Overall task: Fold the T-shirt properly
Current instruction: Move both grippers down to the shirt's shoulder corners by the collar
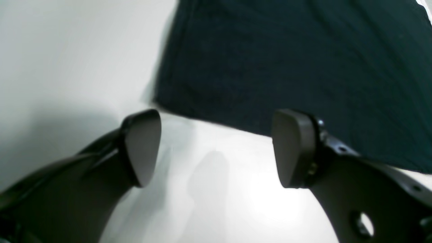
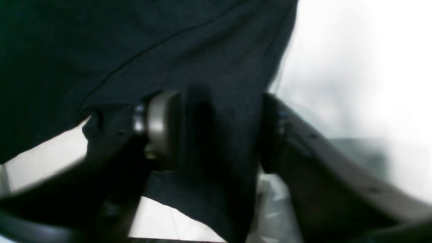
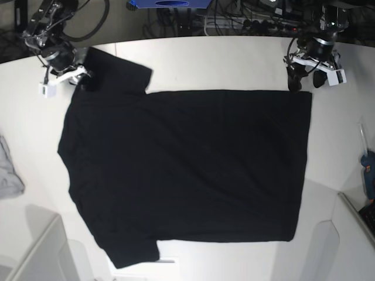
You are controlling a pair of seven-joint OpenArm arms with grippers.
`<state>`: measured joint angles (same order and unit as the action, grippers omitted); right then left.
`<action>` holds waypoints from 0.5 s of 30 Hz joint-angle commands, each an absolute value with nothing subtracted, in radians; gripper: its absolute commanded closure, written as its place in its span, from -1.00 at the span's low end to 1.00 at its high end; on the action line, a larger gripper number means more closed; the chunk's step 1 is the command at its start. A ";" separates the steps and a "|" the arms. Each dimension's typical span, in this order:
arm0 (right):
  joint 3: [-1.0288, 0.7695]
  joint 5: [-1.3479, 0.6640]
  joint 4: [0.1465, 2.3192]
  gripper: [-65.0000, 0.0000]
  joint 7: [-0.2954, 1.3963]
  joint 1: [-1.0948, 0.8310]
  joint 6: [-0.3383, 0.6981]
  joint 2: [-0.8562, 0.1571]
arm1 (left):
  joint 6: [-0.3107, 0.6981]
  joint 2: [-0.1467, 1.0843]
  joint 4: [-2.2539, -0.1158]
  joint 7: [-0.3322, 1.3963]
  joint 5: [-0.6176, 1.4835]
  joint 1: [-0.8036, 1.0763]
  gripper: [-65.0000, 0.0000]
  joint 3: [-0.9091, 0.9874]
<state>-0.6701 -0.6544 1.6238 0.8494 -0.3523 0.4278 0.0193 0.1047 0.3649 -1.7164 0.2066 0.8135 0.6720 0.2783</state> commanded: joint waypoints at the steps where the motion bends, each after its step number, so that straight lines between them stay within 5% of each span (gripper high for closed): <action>1: -0.670 -0.631 1.623 0.32 0.889 -0.361 0.418 0.018 | 0.113 0.363 -1.721 0.188 0.819 0.667 -0.50 0.285; 5: -0.668 -0.634 1.623 1.00 0.897 -0.361 0.418 0.018 | 0.113 0.334 -1.676 0.188 0.819 0.624 -0.50 0.285; 15: -0.668 -0.633 1.623 1.00 0.897 -0.363 0.418 0.018 | 0.110 0.280 -1.580 0.188 0.820 0.544 -0.50 0.286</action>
<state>-0.6689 -0.6544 1.6161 0.8753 -0.3553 0.4274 0.0223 0.1127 0.2752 -1.5726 0.1787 0.8165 0.5472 0.2817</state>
